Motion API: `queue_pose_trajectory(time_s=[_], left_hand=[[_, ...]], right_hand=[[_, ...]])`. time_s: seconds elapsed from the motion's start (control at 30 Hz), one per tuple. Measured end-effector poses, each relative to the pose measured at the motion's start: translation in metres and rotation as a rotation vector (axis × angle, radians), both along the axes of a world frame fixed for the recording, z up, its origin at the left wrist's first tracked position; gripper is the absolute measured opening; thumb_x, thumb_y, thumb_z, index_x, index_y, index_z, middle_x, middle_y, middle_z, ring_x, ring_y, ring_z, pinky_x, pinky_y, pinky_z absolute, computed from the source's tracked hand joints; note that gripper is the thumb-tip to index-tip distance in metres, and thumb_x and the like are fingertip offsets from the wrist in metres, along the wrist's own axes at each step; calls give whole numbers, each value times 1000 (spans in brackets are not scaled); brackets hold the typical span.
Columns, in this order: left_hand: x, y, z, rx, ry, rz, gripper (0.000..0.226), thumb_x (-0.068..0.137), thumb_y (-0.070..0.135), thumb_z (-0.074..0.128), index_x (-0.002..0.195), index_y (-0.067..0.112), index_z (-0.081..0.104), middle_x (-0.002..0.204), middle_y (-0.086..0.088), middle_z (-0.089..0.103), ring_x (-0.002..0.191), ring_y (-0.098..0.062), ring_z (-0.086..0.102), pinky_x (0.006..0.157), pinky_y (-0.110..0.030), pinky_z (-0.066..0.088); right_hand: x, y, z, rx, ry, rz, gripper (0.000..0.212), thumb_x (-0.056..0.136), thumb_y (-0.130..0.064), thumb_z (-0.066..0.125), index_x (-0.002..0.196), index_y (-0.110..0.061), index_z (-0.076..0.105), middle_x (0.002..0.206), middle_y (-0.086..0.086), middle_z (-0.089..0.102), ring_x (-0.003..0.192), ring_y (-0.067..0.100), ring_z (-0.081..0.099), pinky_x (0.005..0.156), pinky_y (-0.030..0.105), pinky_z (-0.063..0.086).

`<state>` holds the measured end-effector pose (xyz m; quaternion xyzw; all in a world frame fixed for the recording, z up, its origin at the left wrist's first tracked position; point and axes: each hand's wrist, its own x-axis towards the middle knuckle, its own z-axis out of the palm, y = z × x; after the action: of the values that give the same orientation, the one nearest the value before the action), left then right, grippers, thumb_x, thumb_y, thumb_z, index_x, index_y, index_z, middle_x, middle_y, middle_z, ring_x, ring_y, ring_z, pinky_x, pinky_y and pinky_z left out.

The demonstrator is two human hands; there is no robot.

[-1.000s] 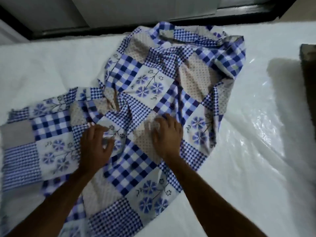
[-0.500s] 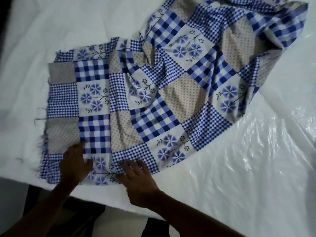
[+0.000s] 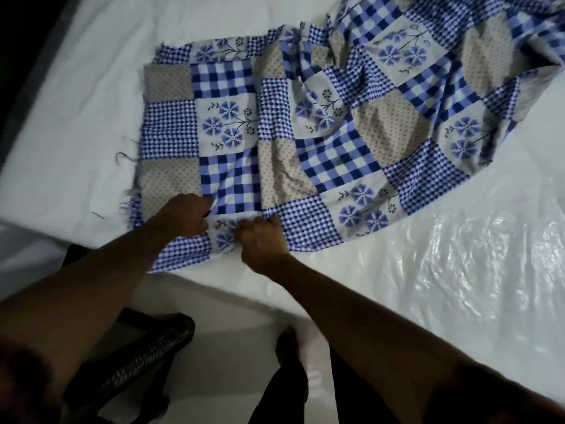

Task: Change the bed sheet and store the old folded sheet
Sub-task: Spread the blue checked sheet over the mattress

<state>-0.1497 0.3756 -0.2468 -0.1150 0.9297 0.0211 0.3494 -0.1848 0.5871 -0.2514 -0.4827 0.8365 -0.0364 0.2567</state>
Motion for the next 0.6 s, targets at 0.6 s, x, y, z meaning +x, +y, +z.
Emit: queue_pose_trajectory(time_s=[0.6], left_hand=[[183, 301, -14, 561, -5, 465, 20, 95, 34, 54, 103, 17, 60, 102, -6, 66, 100, -26, 64, 75, -32, 45]], right_hand=[[70, 254, 5, 710, -206, 217, 21, 70, -22, 74, 87, -9, 72, 89, 13, 70, 82, 29, 70, 68, 46, 57]])
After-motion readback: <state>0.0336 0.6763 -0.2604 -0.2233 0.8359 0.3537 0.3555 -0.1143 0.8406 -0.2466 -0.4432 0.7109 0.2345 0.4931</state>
